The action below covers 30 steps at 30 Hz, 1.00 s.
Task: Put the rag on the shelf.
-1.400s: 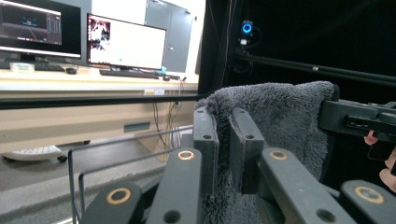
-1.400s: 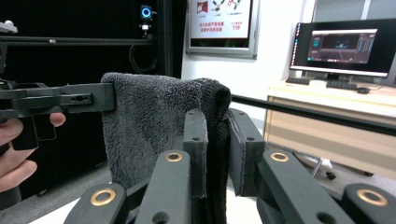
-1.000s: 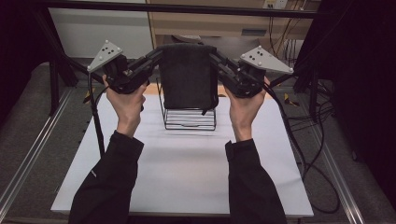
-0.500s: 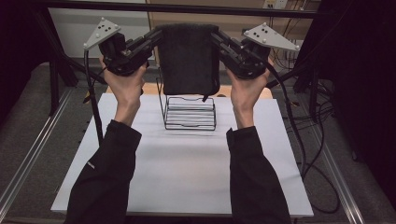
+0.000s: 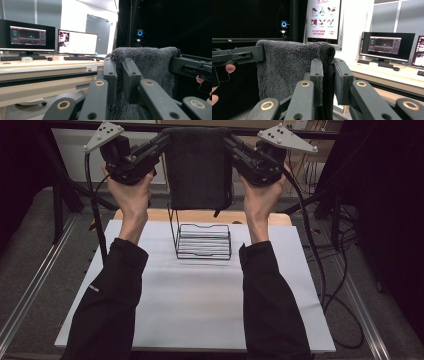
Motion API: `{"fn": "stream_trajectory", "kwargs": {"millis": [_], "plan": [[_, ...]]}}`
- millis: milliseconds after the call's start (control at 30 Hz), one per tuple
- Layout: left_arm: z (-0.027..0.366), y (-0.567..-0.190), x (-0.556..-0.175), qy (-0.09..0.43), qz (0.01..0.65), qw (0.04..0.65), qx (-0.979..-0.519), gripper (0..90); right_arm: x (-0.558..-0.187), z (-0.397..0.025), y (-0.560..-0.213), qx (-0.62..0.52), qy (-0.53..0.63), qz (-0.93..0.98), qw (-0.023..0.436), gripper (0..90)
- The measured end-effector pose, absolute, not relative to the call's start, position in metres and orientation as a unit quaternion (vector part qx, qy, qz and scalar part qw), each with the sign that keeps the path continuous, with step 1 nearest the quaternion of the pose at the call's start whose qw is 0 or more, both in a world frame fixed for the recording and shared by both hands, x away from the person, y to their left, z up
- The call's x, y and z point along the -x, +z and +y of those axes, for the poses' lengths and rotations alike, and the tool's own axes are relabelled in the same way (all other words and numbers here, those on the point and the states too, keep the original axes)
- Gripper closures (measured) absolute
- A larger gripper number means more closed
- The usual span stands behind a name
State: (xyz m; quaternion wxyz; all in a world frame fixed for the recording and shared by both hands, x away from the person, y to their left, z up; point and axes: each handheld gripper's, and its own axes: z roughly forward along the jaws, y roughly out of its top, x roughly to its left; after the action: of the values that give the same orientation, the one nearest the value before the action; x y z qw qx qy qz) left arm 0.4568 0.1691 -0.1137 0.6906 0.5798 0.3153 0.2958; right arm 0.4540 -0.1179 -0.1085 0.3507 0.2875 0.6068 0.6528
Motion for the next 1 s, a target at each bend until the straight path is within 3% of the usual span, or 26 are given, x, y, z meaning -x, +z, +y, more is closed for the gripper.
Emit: {"fn": "stream_trajectory", "kwargs": {"millis": [533, 1000], "plan": [[0.164, -0.106, -0.49, 0.303, 0.331, 0.679, -0.581, 81.8, -0.487, -0.116, -0.1, -0.296, 0.642, 0.609, 0.359, 79.2], [0.166, -0.128, -0.516, 0.294, 0.342, 0.661, -0.599, 81.7, -0.512, -0.113, -0.117, -0.313, 0.618, 0.629, 0.354, 79.2]]}}
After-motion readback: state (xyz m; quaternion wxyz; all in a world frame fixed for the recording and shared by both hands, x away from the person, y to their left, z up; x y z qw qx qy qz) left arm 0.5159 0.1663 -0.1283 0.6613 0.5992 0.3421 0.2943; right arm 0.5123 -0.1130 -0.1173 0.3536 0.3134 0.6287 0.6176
